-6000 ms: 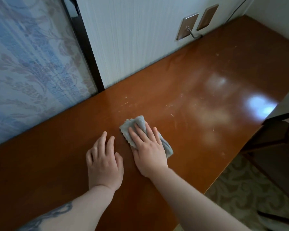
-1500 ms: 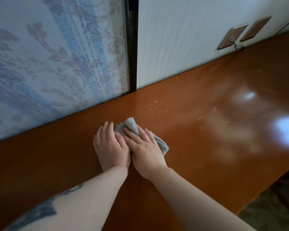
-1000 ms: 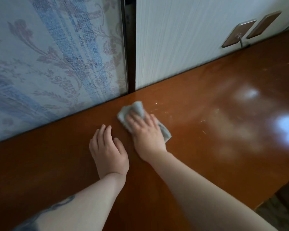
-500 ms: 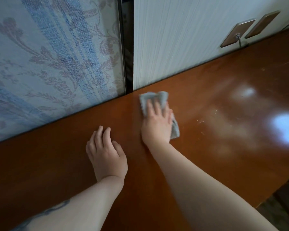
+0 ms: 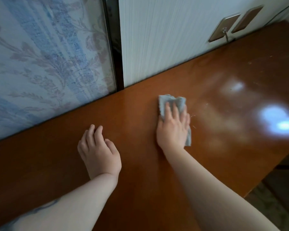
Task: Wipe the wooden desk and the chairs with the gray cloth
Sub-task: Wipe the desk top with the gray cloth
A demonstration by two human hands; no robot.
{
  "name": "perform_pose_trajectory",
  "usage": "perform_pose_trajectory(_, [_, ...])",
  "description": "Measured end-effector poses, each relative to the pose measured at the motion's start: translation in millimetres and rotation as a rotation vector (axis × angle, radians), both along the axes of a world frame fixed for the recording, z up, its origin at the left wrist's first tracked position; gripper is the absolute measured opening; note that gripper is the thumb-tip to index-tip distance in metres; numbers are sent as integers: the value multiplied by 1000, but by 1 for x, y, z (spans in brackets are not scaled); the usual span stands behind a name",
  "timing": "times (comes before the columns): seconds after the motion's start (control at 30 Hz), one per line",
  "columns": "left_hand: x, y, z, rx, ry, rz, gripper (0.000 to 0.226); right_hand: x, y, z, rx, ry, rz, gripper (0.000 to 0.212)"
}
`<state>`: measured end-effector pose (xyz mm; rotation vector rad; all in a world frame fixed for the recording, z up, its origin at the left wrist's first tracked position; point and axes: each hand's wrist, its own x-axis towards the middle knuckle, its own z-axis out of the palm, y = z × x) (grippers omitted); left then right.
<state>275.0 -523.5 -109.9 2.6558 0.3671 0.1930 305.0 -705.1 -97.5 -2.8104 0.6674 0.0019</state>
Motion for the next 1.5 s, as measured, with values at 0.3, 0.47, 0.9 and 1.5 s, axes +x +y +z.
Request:
perform_pose_trajectory(0.3, [-1, 0, 1, 17, -22, -8, 39, -32, 41, 10, 52, -171, 398, 57])
perform_pose_trajectory(0.47, [0, -1, 3, 16, 4, 2, 39, -36, 18, 1, 26, 20, 167, 61])
perform_pose_trajectory(0.9, [-48, -20, 11, 47, -168, -614, 43, -101, 5, 8, 70, 14, 354, 60])
perform_pose_trajectory(1.5, [-75, -136, 3, 46, 87, -285, 47, -130, -96, 1, -7, -15, -397, 54])
